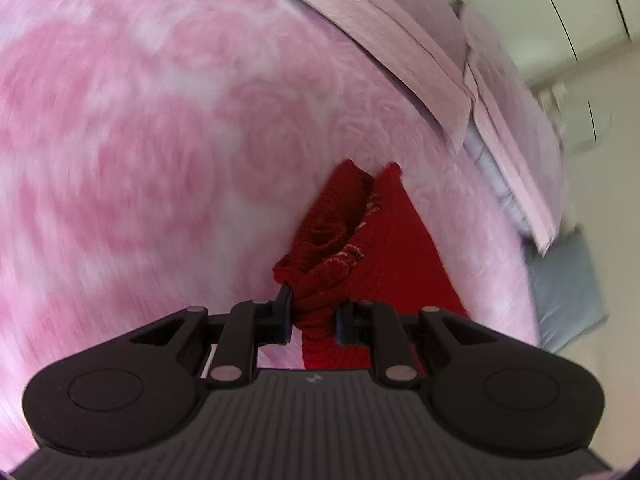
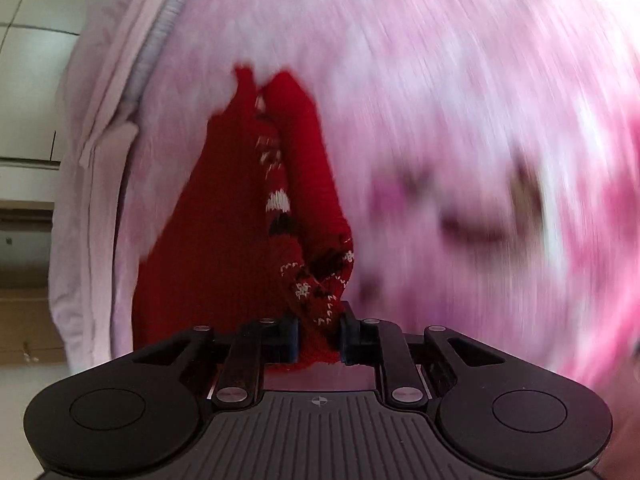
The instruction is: Fold clothes
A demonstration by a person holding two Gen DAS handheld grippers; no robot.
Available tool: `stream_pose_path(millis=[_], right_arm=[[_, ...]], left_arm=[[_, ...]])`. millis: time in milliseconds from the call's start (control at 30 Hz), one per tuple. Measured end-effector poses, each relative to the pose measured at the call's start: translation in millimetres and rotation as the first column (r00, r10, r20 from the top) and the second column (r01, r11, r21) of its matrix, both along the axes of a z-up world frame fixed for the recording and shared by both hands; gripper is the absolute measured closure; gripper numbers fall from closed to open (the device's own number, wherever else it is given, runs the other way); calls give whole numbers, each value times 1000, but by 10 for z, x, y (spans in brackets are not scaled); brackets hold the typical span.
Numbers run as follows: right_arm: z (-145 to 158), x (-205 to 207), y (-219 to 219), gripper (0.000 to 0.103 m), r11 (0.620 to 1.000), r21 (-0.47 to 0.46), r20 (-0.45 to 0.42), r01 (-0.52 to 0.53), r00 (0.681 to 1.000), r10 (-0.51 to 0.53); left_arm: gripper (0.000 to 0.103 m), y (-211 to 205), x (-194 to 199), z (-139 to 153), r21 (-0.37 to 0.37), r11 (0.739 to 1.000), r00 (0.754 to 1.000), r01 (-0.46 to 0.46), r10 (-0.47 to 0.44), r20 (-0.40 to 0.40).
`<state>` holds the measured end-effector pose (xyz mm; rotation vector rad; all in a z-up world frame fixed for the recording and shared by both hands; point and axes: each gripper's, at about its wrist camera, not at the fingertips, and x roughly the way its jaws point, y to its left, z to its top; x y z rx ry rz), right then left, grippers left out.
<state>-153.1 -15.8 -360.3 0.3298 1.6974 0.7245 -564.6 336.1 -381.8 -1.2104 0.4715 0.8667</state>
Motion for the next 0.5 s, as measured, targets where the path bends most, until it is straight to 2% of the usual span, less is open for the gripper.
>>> stream_pose_path(millis=[67,100,133,167,233,300,333,400,433,467,500], right_arm=[[22,-194,-83,86,1000,-19,-23,5,1000,-6],[33,-291,-125,84,1000,-29,-34,8,999,-9],[36,-335,-139,78,999,-39,-41,4,999,-6],[28,-297,-111,57,999,-52,-42,-9,999,7],[35,-204,-59,41,996,-76,-40,-42,998,39],[146,-36,-16,39,990,-97,-9,-106,994,106],[215,60,5,39,979,-123,21,-161,986,165],[339,258,77,39,936,-203,86,-288,947,310],[375,347,141,39,897,-262,120,-357,910,397],[414,427,226,39,844,-332,163,-421,856,490],[462,498,314,39,787,-389,207,-479,787,581]], left_arm=[[84,89,-7,-95,-7,1000,999,20,-20,-29],[78,92,2,-135,-15,1000,999,27,-27,-36],[74,63,4,-154,-16,1000,999,19,-20,-42],[69,2,-4,-148,-13,1000,999,-3,3,-46],[66,-115,-37,-112,-7,999,997,-54,53,-56],[58,-315,-138,-25,-10,991,987,-135,133,-85],[58,-420,-202,10,-23,984,980,-176,173,-96],[58,-686,-270,90,-58,964,959,-259,250,-137],[58,-843,-278,135,-79,951,945,-298,282,-165],[58,-1019,-250,189,-102,940,934,-326,302,-192],[58,-1191,-187,252,-120,932,925,-342,312,-217]])
